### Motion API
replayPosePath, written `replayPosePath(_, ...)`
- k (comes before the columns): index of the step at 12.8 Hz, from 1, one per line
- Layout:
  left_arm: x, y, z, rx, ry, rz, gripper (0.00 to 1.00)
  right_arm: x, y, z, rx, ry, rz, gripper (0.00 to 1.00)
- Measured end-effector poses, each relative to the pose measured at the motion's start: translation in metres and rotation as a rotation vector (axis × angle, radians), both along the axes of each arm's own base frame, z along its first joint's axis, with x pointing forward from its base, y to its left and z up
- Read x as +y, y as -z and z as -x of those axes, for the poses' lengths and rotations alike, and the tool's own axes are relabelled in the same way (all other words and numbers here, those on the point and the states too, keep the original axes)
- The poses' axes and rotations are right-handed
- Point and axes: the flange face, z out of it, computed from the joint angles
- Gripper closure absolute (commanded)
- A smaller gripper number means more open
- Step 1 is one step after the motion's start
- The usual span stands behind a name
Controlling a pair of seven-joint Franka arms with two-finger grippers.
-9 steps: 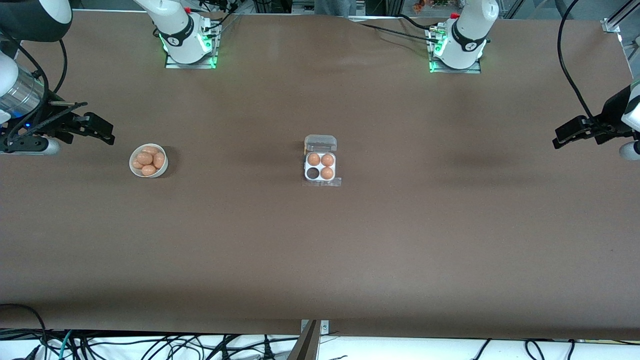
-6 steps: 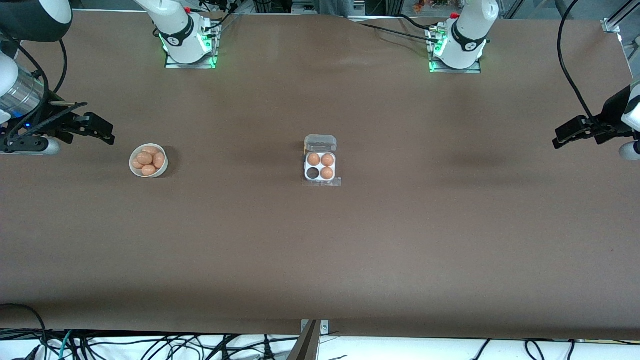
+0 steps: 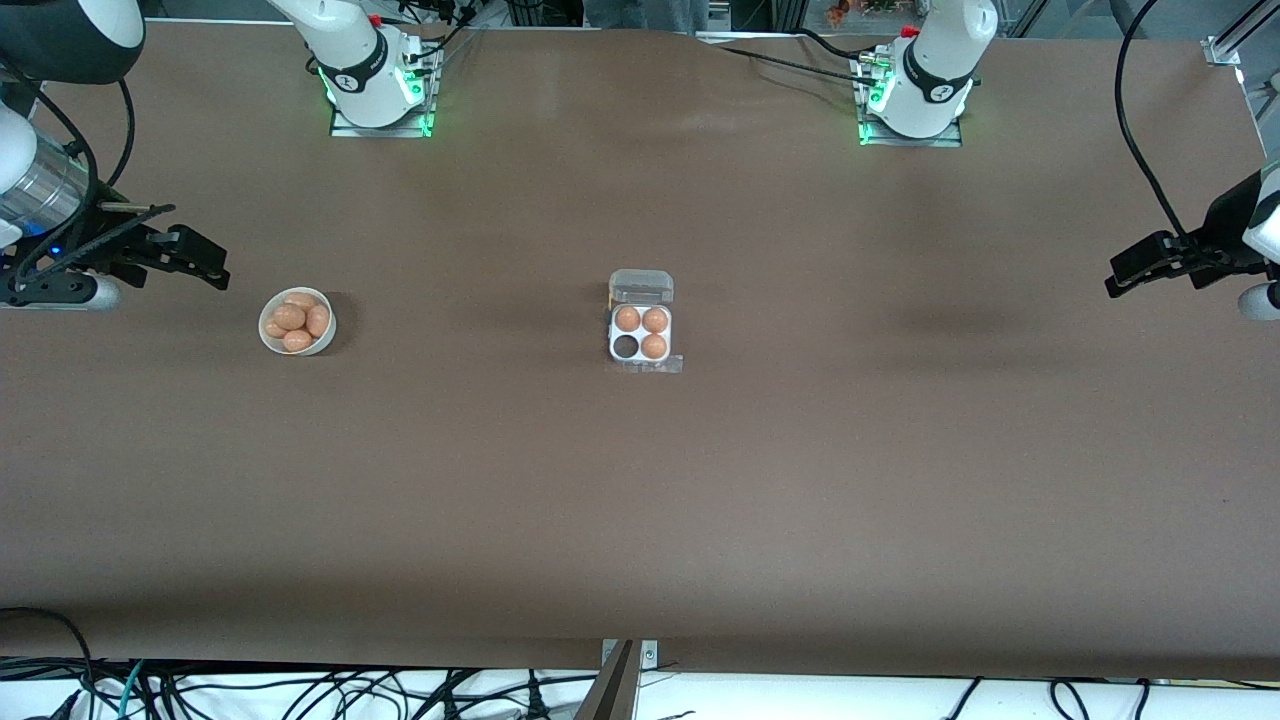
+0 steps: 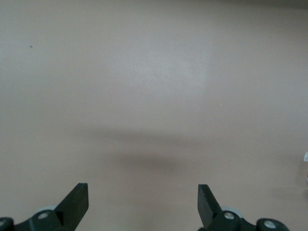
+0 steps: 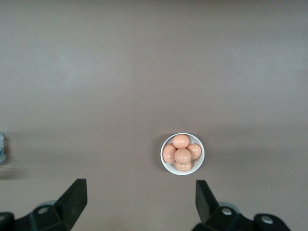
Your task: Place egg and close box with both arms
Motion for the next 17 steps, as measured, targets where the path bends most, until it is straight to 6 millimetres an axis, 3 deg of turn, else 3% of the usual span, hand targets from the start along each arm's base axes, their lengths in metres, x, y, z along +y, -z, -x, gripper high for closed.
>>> replayPosePath(17, -0.0001, -0.0065, 0.0005, -0.003, 0.0, 0.0, 0.0, 0.0, 0.0, 0.0, 0.0, 0.0, 0.0, 0.0)
